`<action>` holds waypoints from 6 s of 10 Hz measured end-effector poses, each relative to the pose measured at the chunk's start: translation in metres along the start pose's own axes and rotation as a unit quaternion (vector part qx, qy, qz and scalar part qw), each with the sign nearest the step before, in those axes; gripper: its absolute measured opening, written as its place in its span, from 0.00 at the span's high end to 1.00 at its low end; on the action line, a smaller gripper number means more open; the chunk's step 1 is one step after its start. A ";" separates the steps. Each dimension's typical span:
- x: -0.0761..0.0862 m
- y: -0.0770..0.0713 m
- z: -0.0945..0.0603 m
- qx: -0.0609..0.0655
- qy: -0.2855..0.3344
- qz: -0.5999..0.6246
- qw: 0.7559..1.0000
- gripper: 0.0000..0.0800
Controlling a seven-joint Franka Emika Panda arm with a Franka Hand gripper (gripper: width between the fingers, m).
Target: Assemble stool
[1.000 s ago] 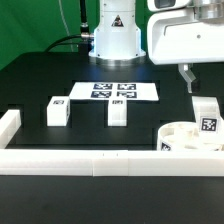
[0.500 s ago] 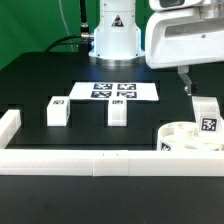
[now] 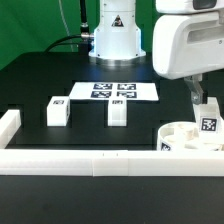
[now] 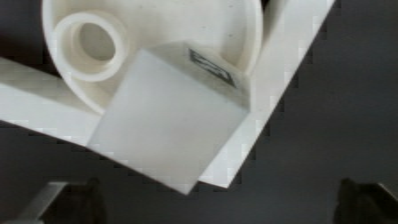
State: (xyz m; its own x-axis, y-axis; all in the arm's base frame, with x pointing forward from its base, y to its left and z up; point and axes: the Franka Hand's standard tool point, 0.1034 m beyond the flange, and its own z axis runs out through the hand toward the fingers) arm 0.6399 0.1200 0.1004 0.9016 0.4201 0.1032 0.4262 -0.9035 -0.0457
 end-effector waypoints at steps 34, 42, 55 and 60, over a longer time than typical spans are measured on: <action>-0.015 0.001 0.026 -0.027 -0.025 0.303 0.952 0.58; -0.014 -0.006 0.027 0.008 -0.017 0.671 0.741 0.58; -0.008 -0.006 0.029 0.073 -0.007 0.931 0.357 0.58; -0.004 0.002 0.010 0.078 0.003 0.894 0.442 0.21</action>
Offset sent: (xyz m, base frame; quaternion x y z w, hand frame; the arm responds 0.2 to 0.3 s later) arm -0.0011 0.0164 -0.0163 0.0238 0.0022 -0.2982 0.9542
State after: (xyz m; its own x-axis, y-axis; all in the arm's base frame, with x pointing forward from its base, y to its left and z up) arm 0.6376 0.1171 0.0897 -0.1917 -0.9533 -0.2333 -0.9659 0.2253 -0.1271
